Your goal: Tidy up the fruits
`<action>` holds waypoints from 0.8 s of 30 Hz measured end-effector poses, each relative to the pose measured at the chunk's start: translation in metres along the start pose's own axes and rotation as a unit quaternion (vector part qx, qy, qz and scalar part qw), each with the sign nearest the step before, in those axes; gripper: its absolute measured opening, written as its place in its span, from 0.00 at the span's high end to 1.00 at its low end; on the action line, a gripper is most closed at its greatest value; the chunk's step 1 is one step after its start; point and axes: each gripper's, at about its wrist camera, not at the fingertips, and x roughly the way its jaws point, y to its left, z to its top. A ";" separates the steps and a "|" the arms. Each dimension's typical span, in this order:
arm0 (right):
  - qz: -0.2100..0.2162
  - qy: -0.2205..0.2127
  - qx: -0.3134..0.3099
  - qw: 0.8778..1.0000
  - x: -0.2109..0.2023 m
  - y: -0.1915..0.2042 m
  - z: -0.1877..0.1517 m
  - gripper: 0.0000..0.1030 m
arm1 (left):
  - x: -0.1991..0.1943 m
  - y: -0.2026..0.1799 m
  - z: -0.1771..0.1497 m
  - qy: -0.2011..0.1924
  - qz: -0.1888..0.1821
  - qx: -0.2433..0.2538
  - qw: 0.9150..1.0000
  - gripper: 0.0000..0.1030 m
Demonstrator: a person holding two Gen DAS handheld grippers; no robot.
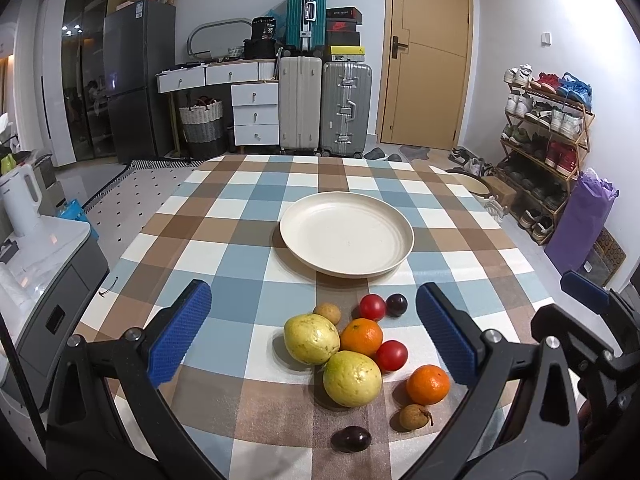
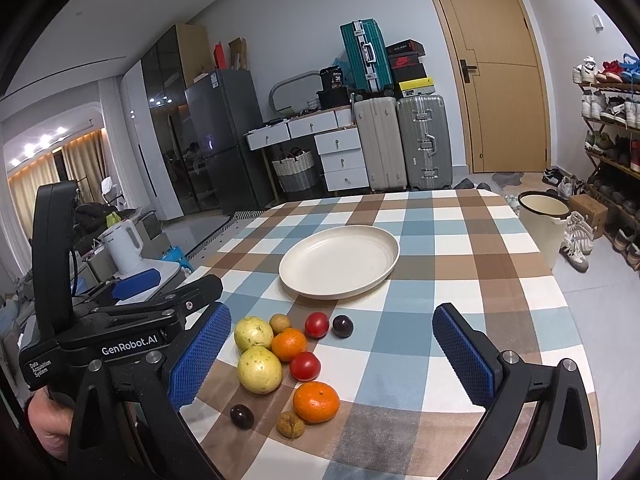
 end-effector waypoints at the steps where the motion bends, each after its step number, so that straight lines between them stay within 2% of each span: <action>1: 0.000 0.000 0.001 1.000 0.000 0.000 0.000 0.00 | 0.000 0.000 0.000 0.001 -0.001 -0.001 1.000 0.01; 5: -0.014 0.000 0.001 1.000 -0.001 -0.002 -0.001 0.00 | 0.002 0.000 -0.002 0.004 -0.001 -0.002 1.000 0.01; 13: 0.000 0.008 0.000 1.000 0.003 -0.003 -0.006 0.00 | 0.007 0.001 -0.005 0.010 0.001 -0.005 1.000 0.01; 16: -0.007 0.011 -0.004 1.000 0.007 -0.002 -0.011 0.00 | 0.009 0.003 -0.007 0.012 0.002 -0.008 1.000 0.01; 24: 0.022 0.046 0.014 0.999 0.024 -0.007 -0.025 0.00 | 0.014 0.008 -0.014 0.019 -0.001 -0.012 1.000 0.01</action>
